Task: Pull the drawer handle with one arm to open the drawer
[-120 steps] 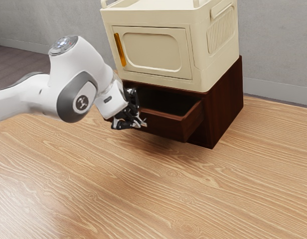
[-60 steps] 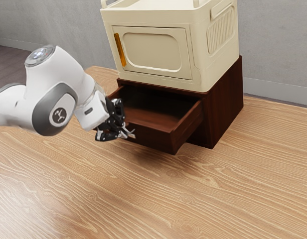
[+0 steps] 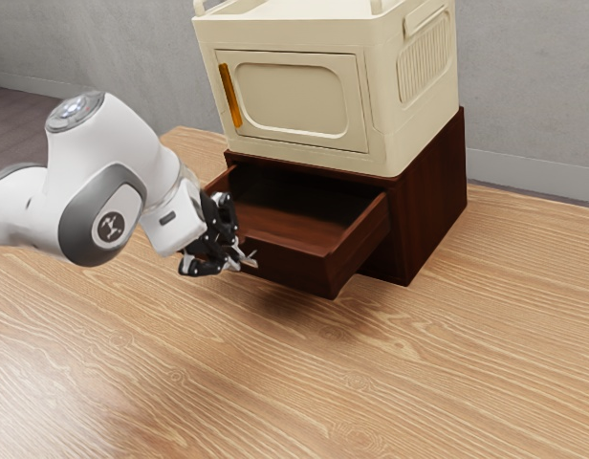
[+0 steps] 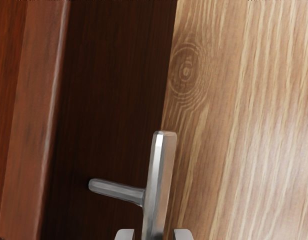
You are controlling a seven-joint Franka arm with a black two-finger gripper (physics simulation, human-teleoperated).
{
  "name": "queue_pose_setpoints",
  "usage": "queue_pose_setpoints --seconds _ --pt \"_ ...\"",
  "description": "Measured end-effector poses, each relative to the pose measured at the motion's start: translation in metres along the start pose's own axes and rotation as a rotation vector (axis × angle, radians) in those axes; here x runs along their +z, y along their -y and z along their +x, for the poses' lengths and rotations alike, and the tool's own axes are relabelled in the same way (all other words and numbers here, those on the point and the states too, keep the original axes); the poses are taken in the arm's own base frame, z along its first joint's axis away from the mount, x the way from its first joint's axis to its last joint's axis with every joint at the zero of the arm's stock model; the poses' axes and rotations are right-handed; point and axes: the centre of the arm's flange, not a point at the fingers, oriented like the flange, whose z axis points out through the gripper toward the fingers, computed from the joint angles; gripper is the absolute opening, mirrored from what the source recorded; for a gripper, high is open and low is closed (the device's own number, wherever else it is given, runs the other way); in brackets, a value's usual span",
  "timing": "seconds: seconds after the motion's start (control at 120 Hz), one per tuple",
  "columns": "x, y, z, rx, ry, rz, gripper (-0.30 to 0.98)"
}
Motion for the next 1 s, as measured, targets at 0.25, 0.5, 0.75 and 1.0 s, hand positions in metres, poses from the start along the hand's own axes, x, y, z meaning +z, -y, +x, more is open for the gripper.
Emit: queue_pose_setpoints --seconds 0.25,0.5,0.75,1.0 --pt "-0.018 0.000 0.003 0.003 -0.011 0.018 0.12" --pt "-0.120 0.054 0.019 0.016 -0.020 0.054 0.23" --pt "-0.083 0.095 -0.023 -0.103 0.014 -0.212 0.53" --pt "-0.083 0.086 -0.019 -0.117 0.000 -0.305 0.64"
